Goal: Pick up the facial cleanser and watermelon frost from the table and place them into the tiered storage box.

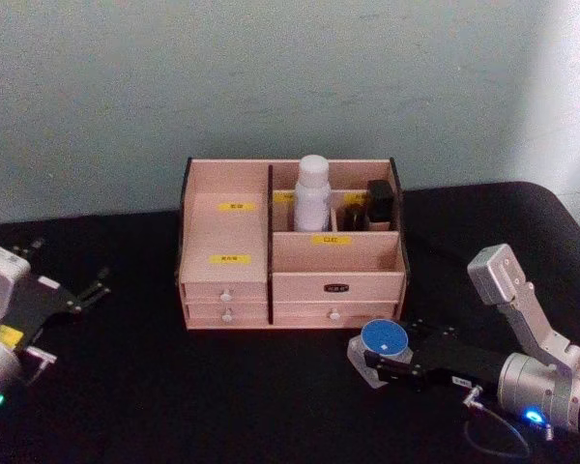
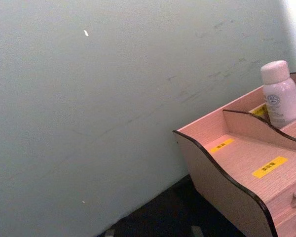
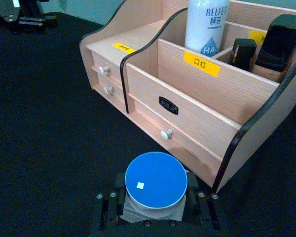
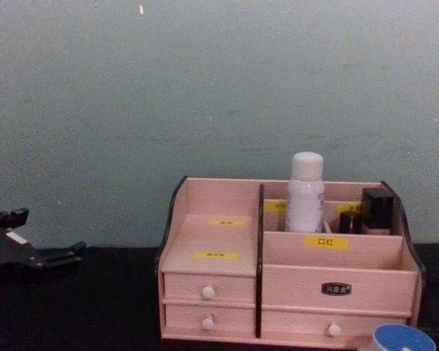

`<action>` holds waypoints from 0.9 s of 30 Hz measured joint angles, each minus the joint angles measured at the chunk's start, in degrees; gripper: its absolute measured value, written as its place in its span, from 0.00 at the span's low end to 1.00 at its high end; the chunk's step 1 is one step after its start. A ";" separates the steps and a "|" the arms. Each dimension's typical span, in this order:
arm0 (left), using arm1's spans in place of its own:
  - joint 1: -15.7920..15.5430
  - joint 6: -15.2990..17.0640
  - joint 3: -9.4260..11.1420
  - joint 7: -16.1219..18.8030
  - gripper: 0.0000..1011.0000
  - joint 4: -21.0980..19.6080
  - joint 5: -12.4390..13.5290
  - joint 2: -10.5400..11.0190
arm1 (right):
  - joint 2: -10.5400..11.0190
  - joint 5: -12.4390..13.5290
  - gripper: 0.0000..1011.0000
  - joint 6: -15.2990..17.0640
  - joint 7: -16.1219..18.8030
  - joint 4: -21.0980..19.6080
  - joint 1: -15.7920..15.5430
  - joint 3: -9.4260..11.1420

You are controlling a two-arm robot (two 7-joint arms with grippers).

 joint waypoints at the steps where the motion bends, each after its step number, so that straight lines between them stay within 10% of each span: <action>1: 0.00 0.00 0.00 0.00 0.99 0.00 0.00 0.00 | 0.05 -0.04 0.72 -0.13 0.06 -0.02 -0.01 -0.02; 27: 0.00 0.00 0.00 0.00 0.99 0.00 0.00 0.00 | 1.31 1.29 0.72 -4.67 5.50 -2.85 2.67 -2.07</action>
